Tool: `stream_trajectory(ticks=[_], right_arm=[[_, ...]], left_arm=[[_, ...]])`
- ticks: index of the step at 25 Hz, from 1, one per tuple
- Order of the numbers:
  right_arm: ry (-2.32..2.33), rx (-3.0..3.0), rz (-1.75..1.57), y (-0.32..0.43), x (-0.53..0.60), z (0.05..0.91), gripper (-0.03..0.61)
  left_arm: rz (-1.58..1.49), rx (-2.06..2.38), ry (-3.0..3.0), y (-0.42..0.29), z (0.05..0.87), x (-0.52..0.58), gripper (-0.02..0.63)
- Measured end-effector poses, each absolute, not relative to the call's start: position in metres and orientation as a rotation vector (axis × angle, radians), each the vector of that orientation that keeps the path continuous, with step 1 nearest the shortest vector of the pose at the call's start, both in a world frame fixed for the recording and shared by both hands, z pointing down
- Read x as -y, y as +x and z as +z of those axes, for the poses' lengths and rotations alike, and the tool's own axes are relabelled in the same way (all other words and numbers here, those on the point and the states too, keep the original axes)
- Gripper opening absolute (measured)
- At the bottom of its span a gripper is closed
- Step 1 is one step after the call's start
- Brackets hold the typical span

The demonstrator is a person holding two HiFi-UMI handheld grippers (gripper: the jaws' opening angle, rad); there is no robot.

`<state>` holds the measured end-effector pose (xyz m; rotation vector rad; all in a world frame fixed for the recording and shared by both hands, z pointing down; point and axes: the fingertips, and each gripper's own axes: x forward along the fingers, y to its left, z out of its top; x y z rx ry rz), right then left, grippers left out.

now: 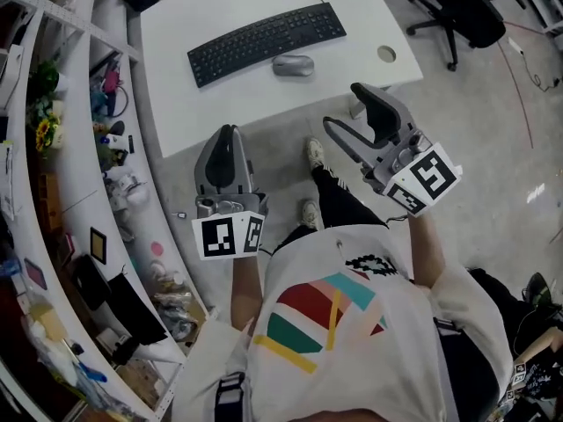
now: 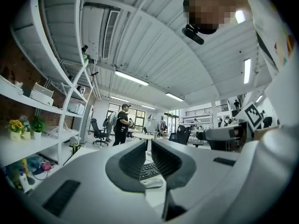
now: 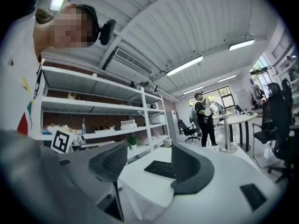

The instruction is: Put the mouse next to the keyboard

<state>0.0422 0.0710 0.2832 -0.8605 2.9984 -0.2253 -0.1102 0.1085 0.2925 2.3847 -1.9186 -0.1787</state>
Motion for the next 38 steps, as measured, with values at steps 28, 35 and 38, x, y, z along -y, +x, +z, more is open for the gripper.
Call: stream_trajectory(ticks=[28, 35, 38], right_arm=[[-0.133, -4.05, -0.279, -0.065, 0.126, 0.544, 0.272], [-0.039, -4.169, -0.191, -0.07, 0.127, 0.562, 0.272], [-0.058, -4.235, -0.29, -0.069, 0.129, 0.565, 0.272]], left_arm=[[0.131, 1.726, 2.28, -0.143, 0.438, 0.149, 0.043], [0.081, 1.756, 2.203, -0.16, 0.446, 0.162, 0.043], [0.06, 1.771, 2.168, -0.169, 0.448, 0.166, 0.043]])
